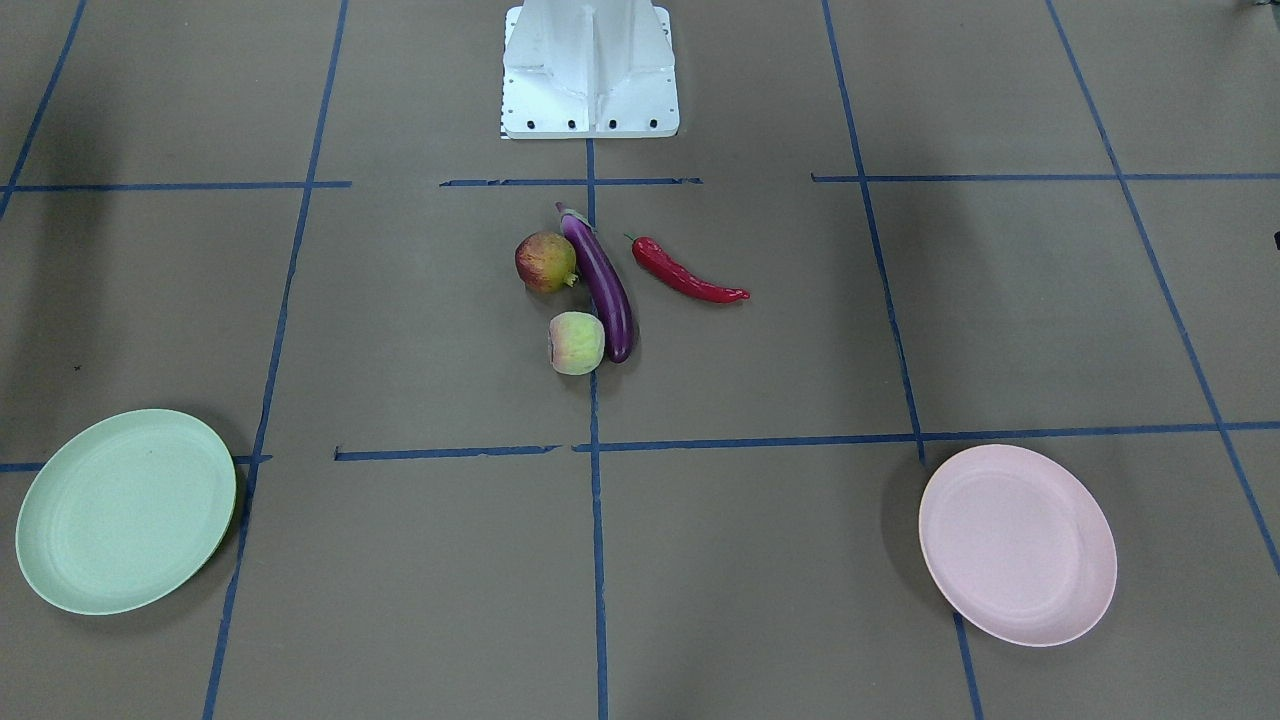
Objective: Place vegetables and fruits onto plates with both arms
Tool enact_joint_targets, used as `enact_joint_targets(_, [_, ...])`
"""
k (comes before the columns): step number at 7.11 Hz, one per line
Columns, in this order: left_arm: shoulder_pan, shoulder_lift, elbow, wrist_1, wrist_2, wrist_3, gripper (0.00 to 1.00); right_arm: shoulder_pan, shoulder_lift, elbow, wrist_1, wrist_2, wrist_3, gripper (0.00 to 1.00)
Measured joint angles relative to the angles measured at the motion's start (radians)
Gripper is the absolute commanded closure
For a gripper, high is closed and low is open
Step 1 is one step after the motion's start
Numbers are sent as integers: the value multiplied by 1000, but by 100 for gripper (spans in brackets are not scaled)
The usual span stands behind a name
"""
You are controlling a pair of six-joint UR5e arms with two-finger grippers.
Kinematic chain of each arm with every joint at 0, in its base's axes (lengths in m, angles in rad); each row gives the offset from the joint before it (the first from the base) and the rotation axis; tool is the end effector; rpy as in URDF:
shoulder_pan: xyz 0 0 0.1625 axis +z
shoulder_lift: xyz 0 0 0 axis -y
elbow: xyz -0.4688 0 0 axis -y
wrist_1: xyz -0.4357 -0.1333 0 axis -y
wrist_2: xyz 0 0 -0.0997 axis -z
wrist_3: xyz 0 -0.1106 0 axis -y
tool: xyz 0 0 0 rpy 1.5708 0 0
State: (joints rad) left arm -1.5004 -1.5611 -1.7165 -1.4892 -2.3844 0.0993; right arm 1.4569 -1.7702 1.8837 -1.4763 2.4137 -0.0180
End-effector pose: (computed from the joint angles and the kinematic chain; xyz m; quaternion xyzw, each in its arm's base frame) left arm -0.0155 -0.5332 0.6426 0.0307 0.3951 0.0885 0.9138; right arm -0.0011 -0.4556 0.6241 0.0751 -0.4109 -0.1022 0.9028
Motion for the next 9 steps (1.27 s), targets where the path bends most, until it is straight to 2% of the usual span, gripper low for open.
enact_joint_targets(2, [-1, 7, 8, -9, -4, 4, 0, -45, 0, 10, 8, 9, 42, 0])
enact_joint_targets(4, [-1, 9, 4, -12, -5, 3, 0, -104, 0, 18, 95, 9, 167, 0])
enact_joint_targets(6, [0, 7, -8, -12, -5, 1, 0, -226, 20, 28, 281, 3, 463, 0])
enact_joint_targets(7, [0, 6, -8, -13, -5, 2, 0, -299, 69, 39, 344, -5, 635, 0])
enact_joint_targets(9, [1, 6, -3, -13, -5, 4, 0, -484, 255, 60, 374, -87, 960, 0])
